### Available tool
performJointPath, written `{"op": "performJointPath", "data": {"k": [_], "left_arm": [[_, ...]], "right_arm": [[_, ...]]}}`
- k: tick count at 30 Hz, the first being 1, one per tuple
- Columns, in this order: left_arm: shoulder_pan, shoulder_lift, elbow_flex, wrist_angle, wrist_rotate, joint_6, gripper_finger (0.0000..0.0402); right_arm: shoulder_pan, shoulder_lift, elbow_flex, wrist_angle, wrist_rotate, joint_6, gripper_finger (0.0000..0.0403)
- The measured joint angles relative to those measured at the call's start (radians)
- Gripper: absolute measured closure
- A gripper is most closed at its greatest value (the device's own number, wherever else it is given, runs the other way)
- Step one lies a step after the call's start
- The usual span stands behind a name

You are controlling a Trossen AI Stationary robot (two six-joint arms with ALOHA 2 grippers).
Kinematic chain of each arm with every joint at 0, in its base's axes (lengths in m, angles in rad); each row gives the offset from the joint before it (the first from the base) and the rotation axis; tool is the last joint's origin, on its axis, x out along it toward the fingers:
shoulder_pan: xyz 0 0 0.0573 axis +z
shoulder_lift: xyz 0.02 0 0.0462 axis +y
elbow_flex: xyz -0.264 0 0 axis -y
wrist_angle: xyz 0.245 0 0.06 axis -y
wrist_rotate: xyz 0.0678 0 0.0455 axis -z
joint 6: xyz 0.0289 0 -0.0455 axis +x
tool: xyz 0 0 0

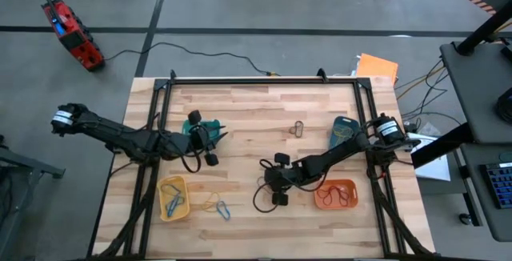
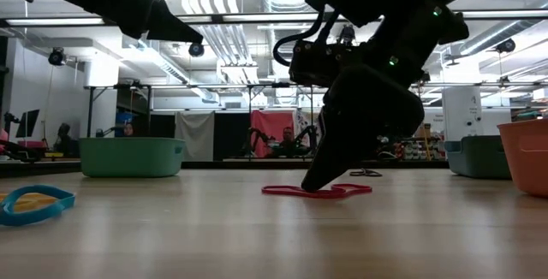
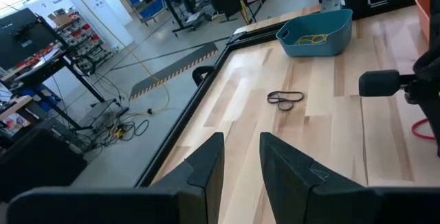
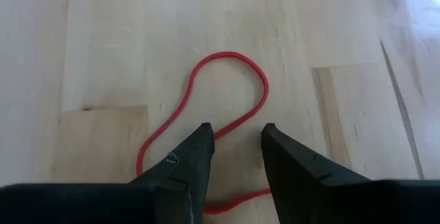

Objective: Sort rubber bands into baskets
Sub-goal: Put the red rubber band into the orange bin

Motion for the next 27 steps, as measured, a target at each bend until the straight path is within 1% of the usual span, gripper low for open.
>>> {"op": "performJointPath", "data": {"k": [5, 8, 11, 15, 18, 21, 22, 24, 27], "left_arm": [[0.000, 0.000, 0.000, 0.001, 0.000, 0.000, 0.0322], [0.000, 0.000, 0.001, 0.001, 0.000, 0.000, 0.0322], [0.000, 0.000, 0.002, 0.001, 0.001, 0.000, 0.0322], [0.000, 0.000, 0.002, 0.001, 0.001, 0.000, 0.0322], [0.000, 0.000, 0.002, 0.001, 0.001, 0.000, 0.0322], [0.000, 0.000, 0.002, 0.001, 0.001, 0.000, 0.0322], [0.000, 0.000, 0.002, 0.001, 0.001, 0.000, 0.0322], [0.000, 0.000, 0.002, 0.000, 0.001, 0.000, 0.0322], [0.000, 0.000, 0.002, -0.001, 0.002, 0.000, 0.0322]], "right_arm": [[0.001, 0.000, -0.006, -0.003, 0.016, -0.024, 0.0315], [-0.002, 0.013, -0.010, 0.001, 0.024, -0.063, 0.0351], [-0.007, 0.038, -0.011, 0.000, 0.072, -0.081, 0.0386], [-0.017, 0.037, -0.012, 0.000, 0.117, -0.099, 0.0392], [-0.020, 0.019, -0.011, -0.009, 0.184, -0.122, 0.0394], [-0.028, -0.006, -0.004, -0.033, 0.206, -0.149, 0.0394], [-0.030, -0.015, 0.001, -0.037, 0.207, -0.149, 0.0394], [-0.031, -0.038, 0.005, -0.033, 0.161, -0.145, 0.0394], [-0.025, -0.061, 0.009, -0.024, 0.048, -0.132, 0.0391]]}}
